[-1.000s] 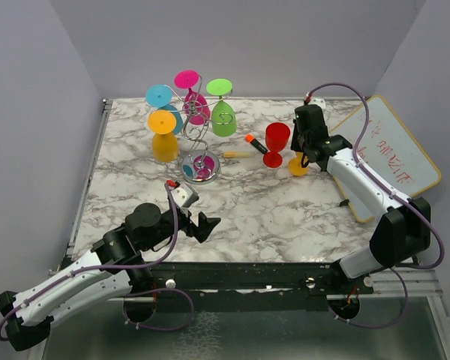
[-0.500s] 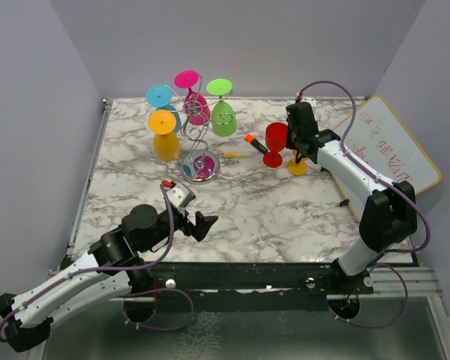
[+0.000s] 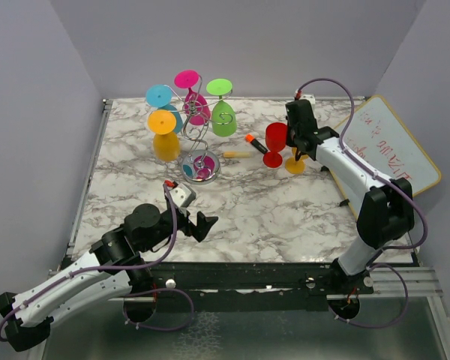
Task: Take the wine glass off the wine glass rack
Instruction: Place the wine glass at the center of the board, then pick up the wine glass from the wine rack.
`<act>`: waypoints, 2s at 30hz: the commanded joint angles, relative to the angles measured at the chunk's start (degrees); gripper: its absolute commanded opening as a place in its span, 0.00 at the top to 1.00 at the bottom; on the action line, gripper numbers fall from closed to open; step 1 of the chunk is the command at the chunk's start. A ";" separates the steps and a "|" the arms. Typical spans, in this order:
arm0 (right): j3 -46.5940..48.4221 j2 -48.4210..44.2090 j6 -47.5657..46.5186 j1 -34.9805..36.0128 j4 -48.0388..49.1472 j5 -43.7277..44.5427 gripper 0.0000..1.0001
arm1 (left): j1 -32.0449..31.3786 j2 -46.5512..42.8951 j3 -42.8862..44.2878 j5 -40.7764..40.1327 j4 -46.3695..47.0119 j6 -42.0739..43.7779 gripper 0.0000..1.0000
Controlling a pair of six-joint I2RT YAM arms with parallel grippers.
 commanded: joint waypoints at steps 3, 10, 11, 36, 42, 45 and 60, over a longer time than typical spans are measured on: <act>2.27 -0.81 -0.21 -0.51 -1.21 1.26 0.74 | 0.04 0.07 1.35 -2.11 -0.82 0.41 0.01; 4.12 -2.14 -0.08 -0.57 -3.77 -0.30 0.73 | 0.04 0.50 1.40 -2.74 -1.15 0.36 0.01; 4.24 -2.71 -0.08 -0.51 -3.92 -0.65 0.73 | 0.04 0.55 1.39 -2.80 -1.17 0.36 0.01; 3.98 -13.08 8.08 -0.52 7.20 -36.39 0.52 | 0.22 2.75 3.64 -7.67 -3.67 -3.93 0.01; 8.84 -7.27 13.19 -0.56 11.68 -43.90 0.52 | 0.31 3.11 3.68 -7.92 -3.90 -3.23 0.01; 10.23 -5.22 16.06 -0.53 14.59 -44.50 0.51 | 0.31 2.97 3.67 -8.35 -3.88 -2.86 0.01; 27.40 10.92 25.23 -0.57 19.44 -53.78 0.48 | 0.31 4.15 3.68 -6.79 -3.22 -2.05 0.01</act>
